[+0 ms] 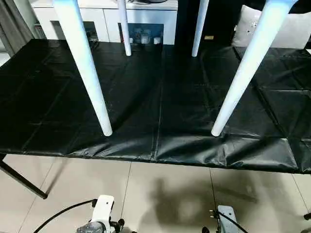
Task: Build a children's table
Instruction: Flip table
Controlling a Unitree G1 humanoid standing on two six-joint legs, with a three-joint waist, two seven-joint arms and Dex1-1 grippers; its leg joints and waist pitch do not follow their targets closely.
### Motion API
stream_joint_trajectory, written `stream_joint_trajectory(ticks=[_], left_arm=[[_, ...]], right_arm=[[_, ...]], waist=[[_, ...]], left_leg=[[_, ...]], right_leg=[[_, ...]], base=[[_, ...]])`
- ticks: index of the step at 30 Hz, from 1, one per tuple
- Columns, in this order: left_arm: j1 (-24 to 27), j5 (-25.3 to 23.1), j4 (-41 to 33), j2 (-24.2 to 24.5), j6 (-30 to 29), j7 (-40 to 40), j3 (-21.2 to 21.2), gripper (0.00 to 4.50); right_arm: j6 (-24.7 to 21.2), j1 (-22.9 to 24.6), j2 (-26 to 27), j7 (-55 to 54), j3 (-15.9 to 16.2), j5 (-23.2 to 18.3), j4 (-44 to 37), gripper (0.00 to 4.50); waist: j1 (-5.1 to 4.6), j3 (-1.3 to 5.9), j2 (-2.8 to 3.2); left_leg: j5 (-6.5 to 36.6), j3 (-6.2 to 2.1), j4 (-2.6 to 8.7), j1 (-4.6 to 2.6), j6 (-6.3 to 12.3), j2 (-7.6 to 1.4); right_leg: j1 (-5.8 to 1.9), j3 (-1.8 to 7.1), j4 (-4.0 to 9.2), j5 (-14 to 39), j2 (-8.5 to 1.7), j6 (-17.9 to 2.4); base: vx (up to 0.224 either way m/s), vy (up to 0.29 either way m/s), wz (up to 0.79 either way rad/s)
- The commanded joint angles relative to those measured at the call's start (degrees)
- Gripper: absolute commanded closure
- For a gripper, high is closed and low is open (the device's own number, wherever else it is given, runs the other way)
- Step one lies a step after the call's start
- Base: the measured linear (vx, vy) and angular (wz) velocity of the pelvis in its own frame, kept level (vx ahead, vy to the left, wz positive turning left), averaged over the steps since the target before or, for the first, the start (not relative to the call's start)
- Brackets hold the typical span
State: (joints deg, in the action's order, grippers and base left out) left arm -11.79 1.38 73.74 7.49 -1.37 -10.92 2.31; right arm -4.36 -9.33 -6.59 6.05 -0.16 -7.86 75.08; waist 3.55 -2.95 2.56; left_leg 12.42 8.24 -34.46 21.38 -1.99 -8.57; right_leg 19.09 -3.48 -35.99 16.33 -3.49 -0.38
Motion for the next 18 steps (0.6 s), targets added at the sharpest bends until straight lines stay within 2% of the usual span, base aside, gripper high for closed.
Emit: stream_joint_trajectory(ticks=[1, 11, 18], left_arm=[[-0.2, -0.3, 0.21, -0.03, -0.05, 0.48, -0.24, 0.02], [-0.2, -0.3, 0.21, -0.03, -0.05, 0.48, -0.24, 0.02], [-0.2, -0.3, 0.21, -0.03, -0.05, 0.48, -0.24, 0.02]], right_arm=[[-0.02, -0.38, 0.23, -0.21, -0.32, 0.21, 0.48, 0.0], [-0.02, -0.38, 0.23, -0.21, -0.32, 0.21, 0.48, 0.0], [-0.02, -0.38, 0.23, -0.21, -0.32, 0.21, 0.48, 0.0]], waist=[[0.04, 1.48, -0.09], [0.0, 1.28, -0.09], [0.02, 1.21, -0.07]], left_leg=[[11.19, -1.97, 5.38, -0.3, 5.68, -6.03], [11.62, -1.88, 5.65, -0.28, 5.2, -6.15], [10.74, -1.8, 5.69, -0.29, 5.72, -6.24]], right_leg=[[-0.87, 3.55, 4.53, -4.57, -7.35, -16.01], [-0.72, 3.66, 4.74, -3.48, -7.31, -15.82], [-0.68, 3.66, 4.77, -4.75, -7.41, -15.95]], base=[[0.0, 0.0, 0.0], [0.0, 0.0, 0.0], [0.0, 0.0, 0.0]])
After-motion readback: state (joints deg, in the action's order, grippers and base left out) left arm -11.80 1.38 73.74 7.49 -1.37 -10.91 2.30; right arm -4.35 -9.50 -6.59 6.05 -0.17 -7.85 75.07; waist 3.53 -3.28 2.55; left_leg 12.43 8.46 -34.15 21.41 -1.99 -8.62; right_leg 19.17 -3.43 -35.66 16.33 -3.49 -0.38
